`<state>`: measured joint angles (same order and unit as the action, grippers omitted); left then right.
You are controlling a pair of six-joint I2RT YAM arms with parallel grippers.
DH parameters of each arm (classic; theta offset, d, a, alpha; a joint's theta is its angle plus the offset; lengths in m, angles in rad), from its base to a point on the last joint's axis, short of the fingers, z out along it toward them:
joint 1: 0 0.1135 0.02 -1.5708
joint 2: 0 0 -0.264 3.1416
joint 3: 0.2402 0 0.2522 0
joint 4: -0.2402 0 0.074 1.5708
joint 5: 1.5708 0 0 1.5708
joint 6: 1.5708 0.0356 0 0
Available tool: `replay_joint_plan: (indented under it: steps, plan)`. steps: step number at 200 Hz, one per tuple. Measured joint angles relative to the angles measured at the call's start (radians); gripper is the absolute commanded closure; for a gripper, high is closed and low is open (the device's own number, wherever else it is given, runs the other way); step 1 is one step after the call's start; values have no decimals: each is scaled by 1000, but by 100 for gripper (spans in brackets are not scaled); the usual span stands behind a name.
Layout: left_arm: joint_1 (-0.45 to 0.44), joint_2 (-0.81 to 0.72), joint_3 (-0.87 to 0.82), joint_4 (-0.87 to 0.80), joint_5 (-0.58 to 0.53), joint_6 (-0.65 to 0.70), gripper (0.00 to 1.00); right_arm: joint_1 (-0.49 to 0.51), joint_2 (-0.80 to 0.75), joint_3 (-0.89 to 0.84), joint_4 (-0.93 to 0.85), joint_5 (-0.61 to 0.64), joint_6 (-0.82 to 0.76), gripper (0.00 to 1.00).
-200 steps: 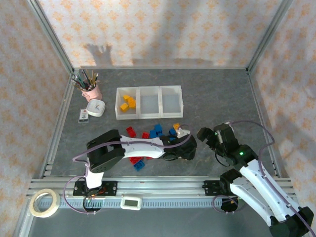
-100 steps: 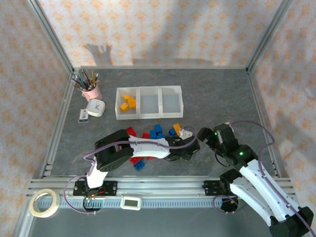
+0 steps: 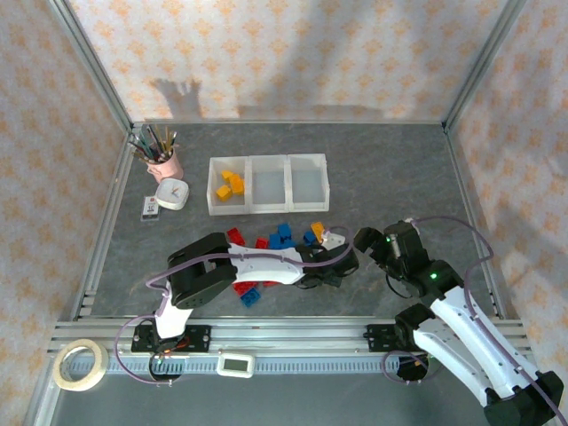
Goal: Sort the legos into containers by color
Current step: Pick up the lego from the middle-left of the table.
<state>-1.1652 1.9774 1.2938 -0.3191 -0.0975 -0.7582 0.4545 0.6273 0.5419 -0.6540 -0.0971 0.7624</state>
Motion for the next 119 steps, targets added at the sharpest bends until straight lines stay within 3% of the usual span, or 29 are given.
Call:
replay_joint_plan:
  steps: [69, 119]
  plan:
    - [16, -312, -123, 13, -42, -4, 83, 0, 38, 42, 79, -61, -84, 0]
    - [153, -496, -209, 1, -87, 2, 83, 4, 153, 58, 233, -151, -154, 0]
